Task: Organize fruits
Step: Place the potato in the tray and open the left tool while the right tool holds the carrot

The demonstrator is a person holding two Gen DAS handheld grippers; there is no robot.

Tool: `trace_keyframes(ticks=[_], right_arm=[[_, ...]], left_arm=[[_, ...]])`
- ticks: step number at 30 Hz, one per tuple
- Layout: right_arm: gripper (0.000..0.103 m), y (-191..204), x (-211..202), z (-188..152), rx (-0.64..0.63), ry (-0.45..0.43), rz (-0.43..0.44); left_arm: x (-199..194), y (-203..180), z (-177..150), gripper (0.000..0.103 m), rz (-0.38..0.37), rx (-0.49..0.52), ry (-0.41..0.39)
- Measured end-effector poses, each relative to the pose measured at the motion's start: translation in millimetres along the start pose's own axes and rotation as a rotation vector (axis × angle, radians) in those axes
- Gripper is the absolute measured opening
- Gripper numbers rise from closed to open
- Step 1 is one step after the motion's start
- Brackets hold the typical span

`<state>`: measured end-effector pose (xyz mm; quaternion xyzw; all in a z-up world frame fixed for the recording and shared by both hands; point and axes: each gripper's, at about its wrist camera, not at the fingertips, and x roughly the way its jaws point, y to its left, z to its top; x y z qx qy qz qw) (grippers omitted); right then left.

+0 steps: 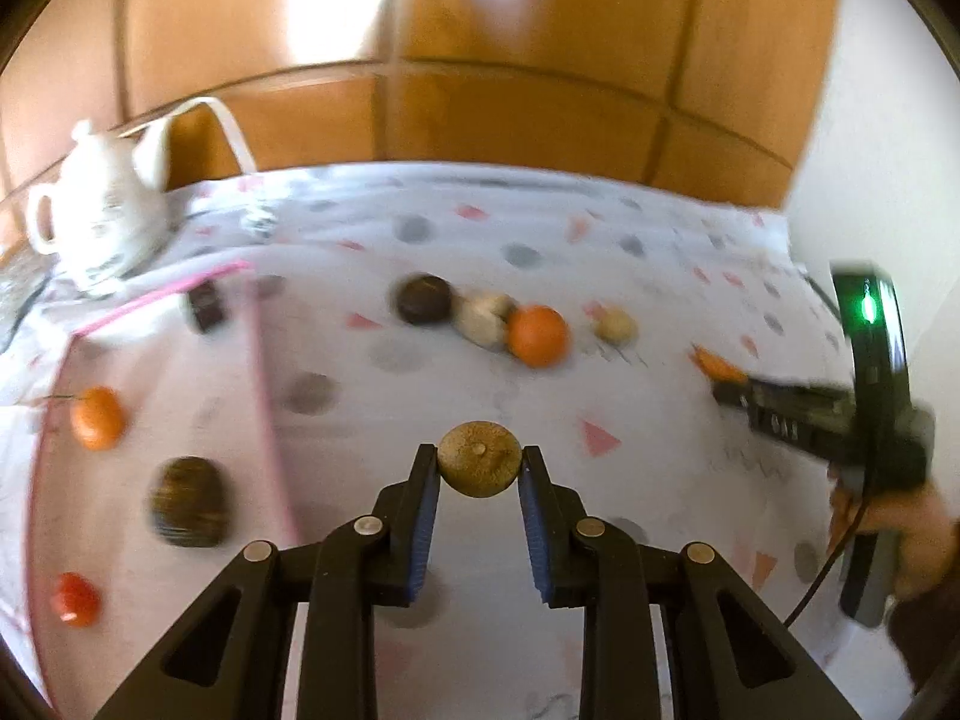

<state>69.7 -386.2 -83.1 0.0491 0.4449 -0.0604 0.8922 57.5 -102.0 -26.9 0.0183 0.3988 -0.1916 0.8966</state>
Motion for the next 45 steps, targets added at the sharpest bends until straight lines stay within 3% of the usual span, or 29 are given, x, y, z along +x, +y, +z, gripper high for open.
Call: trace_keyframes(ticks=[8, 15, 32, 40, 45], right_arm=[[0.026, 7, -1, -6, -0.027, -0.039, -0.05], [0.026, 5, -1, -7, -0.004, -0.052, -0.045], [0.026, 12, -1, -9, -0.04, -0.07, -0.096], [0.026, 14, -1, -10, -0.047, -0.072, -0.108], [0.026, 14, -1, -10, -0.051, -0.074, -0.114]], left_arm=[[-22, 91, 16, 0.027, 0.186, -0.202, -0.036], [-35, 132, 9, 0.027, 0.363, -0.251, -0.079], [-33, 160, -8, 0.028, 0.38, -0.344, -0.062], [-38, 168, -14, 0.037, 0.394, -0.364, -0.069], [-44, 169, -20, 0.049, 0.383, -0.38, -0.075]])
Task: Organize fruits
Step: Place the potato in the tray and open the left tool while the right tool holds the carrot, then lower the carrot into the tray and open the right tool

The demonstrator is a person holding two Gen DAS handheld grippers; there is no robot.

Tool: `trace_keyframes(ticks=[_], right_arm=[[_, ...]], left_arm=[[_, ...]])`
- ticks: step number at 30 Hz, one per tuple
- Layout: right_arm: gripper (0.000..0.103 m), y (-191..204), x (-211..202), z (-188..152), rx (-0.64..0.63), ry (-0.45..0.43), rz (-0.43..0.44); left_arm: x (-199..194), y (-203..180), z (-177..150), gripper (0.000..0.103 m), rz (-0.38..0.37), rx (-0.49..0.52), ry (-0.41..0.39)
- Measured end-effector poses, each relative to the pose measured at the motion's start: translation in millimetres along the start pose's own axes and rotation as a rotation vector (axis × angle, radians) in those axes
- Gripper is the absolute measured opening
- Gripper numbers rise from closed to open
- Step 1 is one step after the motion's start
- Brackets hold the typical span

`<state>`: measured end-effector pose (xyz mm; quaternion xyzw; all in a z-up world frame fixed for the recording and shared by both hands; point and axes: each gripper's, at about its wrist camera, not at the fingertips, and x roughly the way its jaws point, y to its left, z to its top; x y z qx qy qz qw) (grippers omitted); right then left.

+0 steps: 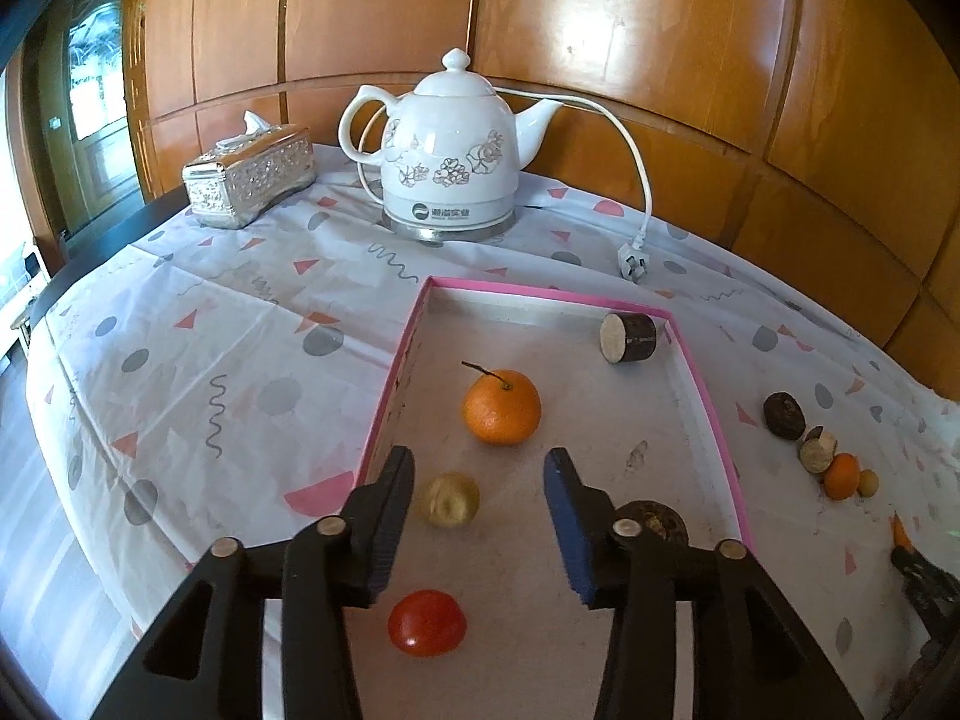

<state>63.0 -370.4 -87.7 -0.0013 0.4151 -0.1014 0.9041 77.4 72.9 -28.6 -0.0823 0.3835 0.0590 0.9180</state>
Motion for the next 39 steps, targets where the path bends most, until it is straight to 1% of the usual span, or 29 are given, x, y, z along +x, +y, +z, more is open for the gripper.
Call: trace_keyframes(ticks=[4, 6, 9, 13, 17, 22, 27, 31, 33, 36, 39], right_arm=[[0.025, 1, 0, 0, -0.004, -0.001, -0.006], [0.023, 2, -1, -1, -0.009, -0.003, -0.01], [0.023, 4, -4, 0, -0.013, -0.005, -0.022], [0.023, 6, -10, -1, 0.023, -0.006, 0.014], [0.023, 21, -22, 1, 0.02, -0.023, 0.079], [0.022, 58, -44, 17, -0.052, -0.072, 0.188], [0.022, 117, -67, 34, -0.156, -0.11, 0.325], [0.022, 169, -80, 47, -0.224, -0.119, 0.446], [0.022, 191, -86, 51, -0.252, -0.123, 0.493], [0.022, 229, -92, 58, -0.306, -0.134, 0.545], [0.022, 265, -98, 61, -0.359, -0.137, 0.568]], left_arm=[[-10, 2, -3, 0.053, -0.015, 0.0, -0.013], [-16, 2, -4, 0.056, -0.02, 0.004, -0.024], [-25, 2, -6, 0.056, -0.024, 0.014, -0.037], [-35, 3, -6, 0.057, -0.025, 0.026, -0.062], [-44, 4, -5, 0.058, -0.025, 0.036, -0.088], [-52, 6, -5, 0.059, -0.031, 0.032, -0.103], [-56, 8, -5, 0.059, -0.033, 0.03, -0.11], [-57, 8, -6, 0.059, -0.034, 0.024, -0.107], [-57, 9, -6, 0.059, -0.032, 0.024, -0.108], [-57, 12, -7, 0.059, -0.032, 0.018, -0.105], [-55, 16, -7, 0.06, -0.031, 0.015, -0.099]])
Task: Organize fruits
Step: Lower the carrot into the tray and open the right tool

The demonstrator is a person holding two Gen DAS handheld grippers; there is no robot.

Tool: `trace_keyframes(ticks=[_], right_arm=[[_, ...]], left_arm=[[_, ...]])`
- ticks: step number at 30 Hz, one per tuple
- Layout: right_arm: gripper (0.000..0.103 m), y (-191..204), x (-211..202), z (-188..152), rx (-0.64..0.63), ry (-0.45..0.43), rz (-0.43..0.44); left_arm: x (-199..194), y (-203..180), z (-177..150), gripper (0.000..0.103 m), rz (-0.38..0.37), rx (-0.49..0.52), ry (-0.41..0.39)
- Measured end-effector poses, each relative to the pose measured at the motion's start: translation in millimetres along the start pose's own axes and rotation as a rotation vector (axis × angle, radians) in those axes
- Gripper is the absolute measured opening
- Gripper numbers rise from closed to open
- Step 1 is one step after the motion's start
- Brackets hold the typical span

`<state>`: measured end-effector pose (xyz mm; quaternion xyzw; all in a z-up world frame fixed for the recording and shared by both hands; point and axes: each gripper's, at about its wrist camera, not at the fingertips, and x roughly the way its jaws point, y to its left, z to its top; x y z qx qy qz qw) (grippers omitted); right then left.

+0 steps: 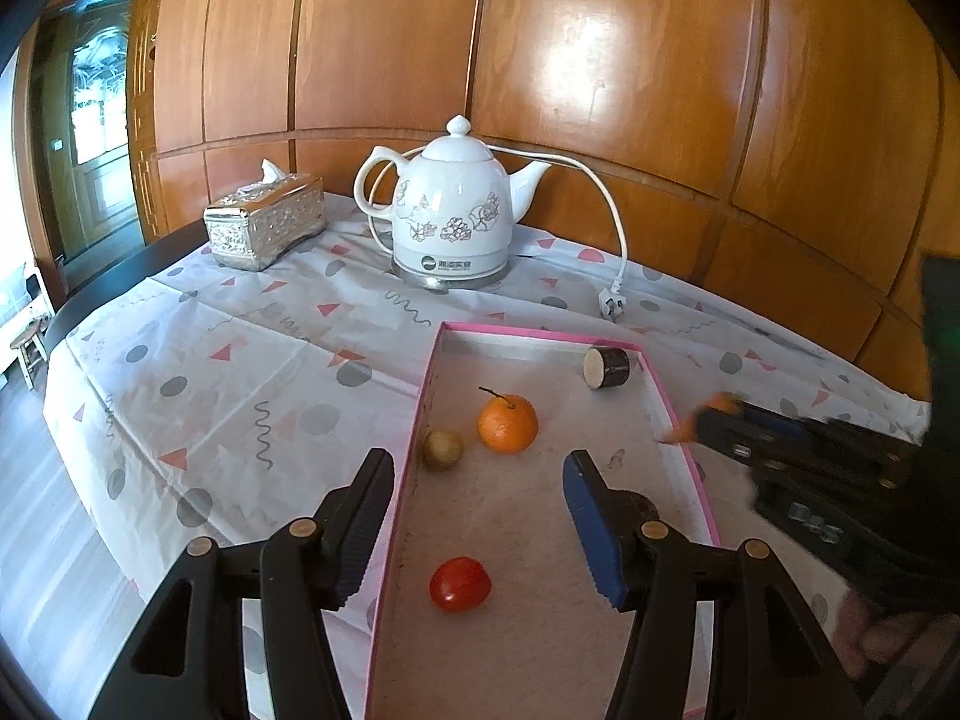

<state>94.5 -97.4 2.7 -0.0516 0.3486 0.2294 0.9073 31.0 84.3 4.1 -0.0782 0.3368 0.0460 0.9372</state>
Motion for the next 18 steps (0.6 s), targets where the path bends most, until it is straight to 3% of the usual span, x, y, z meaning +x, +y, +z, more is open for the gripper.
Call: trace_keyframes(ticks=[3, 6, 18], right_arm=[[0.024, 16, 17, 6, -0.01, 0.03, 0.044], [0.032, 22, 26, 5, 0.006, 0.053, 0.046], [0.032, 13, 3, -19, 0.001, 0.028, -0.122]], left_arm=[[1, 4, -2, 0.06, 0.003, -0.009, 0.008], [3, 7, -4, 0.06, 0.007, -0.014, 0.013], [6, -5, -10, 0.06, -0.019, 0.01, 0.035]])
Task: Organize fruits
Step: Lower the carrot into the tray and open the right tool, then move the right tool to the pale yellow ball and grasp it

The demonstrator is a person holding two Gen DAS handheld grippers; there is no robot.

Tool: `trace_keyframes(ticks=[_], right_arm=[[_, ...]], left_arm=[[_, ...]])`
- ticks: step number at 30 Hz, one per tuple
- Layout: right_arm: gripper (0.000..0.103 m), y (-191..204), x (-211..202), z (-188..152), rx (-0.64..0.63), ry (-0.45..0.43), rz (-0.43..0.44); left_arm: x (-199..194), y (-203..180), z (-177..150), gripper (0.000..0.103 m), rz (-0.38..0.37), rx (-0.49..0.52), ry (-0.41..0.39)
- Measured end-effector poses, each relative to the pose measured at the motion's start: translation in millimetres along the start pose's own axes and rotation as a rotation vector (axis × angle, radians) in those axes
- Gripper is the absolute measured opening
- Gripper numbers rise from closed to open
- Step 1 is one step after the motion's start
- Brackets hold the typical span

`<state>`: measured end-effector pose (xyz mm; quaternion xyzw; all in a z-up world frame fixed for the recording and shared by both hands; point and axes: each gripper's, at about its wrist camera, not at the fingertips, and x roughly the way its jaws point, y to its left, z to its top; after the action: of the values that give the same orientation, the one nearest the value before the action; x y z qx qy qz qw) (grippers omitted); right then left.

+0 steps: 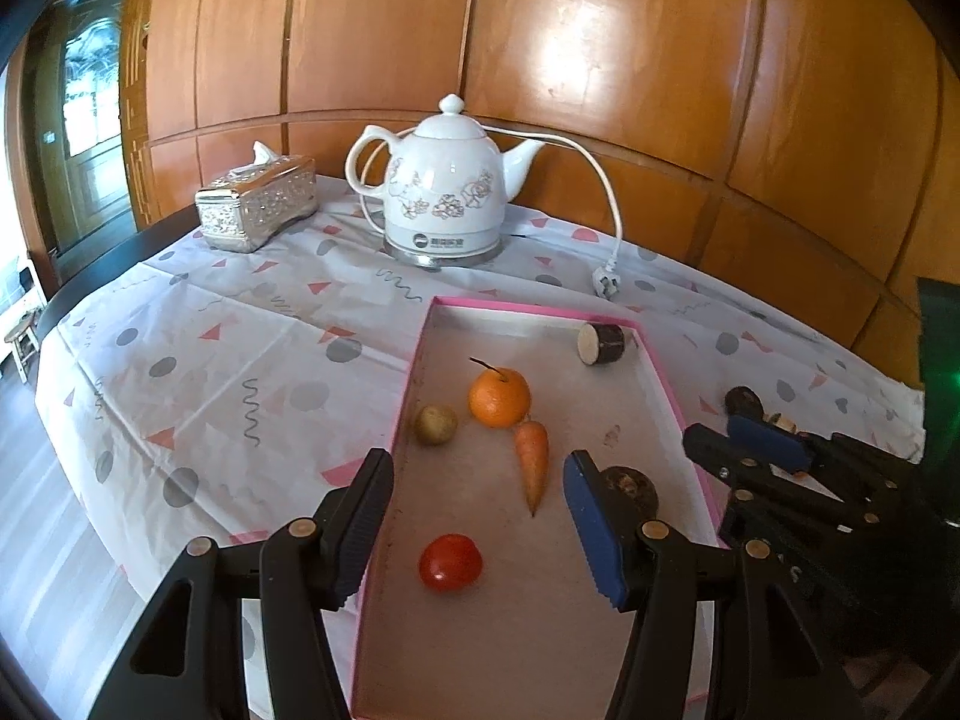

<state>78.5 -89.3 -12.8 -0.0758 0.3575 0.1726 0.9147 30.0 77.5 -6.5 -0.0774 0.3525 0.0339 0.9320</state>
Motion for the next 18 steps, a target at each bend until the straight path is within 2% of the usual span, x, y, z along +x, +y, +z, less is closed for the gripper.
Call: trace_keyframes(ticks=[7, 13, 18], right_arm=[[0.032, -29, -15, -16, 0.061, -0.015, -0.046], [0.032, -81, -29, -41, 0.191, -0.009, -0.106], [0.032, -132, -40, -69, 0.309, 0.02, -0.196]], left_arm=[[1, -16, -6, 0.06, -0.027, 0.041, 0.02], [3, -28, -9, 0.06, -0.045, 0.073, 0.038], [5, -36, -13, 0.06, -0.059, 0.1, 0.047]])
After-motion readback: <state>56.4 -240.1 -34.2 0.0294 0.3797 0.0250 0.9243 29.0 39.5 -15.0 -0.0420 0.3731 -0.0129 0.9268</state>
